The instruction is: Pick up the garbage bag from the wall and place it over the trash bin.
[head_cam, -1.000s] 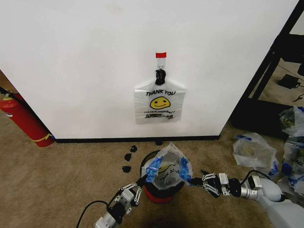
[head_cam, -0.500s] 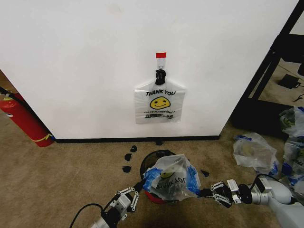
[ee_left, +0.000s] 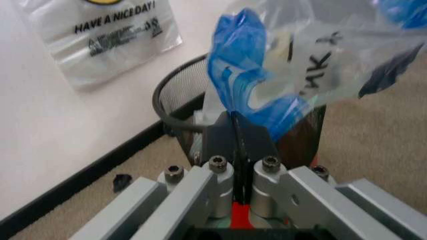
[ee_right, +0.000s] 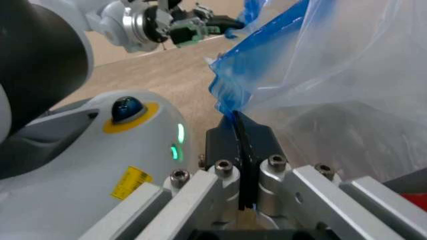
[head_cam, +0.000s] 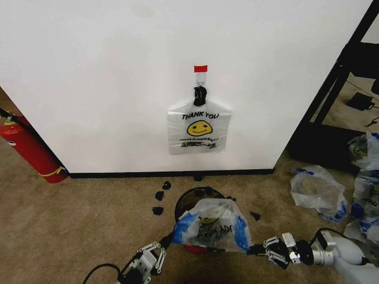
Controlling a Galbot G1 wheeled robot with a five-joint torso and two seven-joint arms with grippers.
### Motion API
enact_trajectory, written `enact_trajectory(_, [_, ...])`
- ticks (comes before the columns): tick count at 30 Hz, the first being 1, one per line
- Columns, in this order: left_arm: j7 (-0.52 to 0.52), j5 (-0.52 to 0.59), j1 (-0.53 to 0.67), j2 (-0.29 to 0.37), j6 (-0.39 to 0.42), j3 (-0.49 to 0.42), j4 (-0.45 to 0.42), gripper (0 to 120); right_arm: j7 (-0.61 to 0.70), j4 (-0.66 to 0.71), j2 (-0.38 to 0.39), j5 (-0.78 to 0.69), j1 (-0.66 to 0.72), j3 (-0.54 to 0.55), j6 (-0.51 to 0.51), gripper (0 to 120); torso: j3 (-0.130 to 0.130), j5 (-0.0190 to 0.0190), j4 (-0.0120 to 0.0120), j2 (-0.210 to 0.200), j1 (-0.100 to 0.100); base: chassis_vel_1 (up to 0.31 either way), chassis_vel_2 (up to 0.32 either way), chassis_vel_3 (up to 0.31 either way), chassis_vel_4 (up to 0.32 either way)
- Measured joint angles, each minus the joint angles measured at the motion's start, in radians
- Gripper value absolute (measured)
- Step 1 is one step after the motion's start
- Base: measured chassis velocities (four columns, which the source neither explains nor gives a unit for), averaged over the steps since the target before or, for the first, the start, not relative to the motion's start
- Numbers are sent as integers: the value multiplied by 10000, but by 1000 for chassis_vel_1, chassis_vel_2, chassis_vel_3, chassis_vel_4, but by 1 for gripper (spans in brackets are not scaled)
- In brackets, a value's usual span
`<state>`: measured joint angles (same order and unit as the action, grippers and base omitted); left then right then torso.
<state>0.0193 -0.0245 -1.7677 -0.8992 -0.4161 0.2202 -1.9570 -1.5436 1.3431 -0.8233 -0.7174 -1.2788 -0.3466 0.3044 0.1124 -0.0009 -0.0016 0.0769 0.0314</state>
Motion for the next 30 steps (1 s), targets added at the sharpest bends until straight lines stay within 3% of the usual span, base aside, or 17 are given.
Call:
enact_trajectory(7, [-166, -154, 672, -317, -25, -44, 1199, 0, 27, -1331, -523, 44, 694, 93, 422, 0, 0, 0, 4, 0, 0, 0, 0, 0, 0])
enact_trajectory(12, [-225, -151, 869, -408, 4, -47, 1590, 0, 130, -1948, -763, -86, 918, 161, 652, 0, 1, 1, 4, 0, 0, 0, 0, 0, 0])
enact_trajectory(19, [-279, -142, 1195, -629, 112, -40, 2209, 0, 735, -2544, -1092, -1867, 912, 583, 400, 0, 1, 1, 1, 0, 0, 0, 0, 0, 0])
enact_trajectory(24, [-280, -136, 1138, -649, 120, -11, 2107, 0, 963, -2031, -1117, -2714, 571, 753, 100, 0, 1, -3, 1, 0, 0, 0, 0, 0, 0])
enact_trajectory(30, [-335, 585, 673, -501, -13, 206, 967, 0, 675, -1788, -1221, -2396, 391, 709, 93, 0, 0, 3, 2, 0, 0, 0, 0, 0, 0])
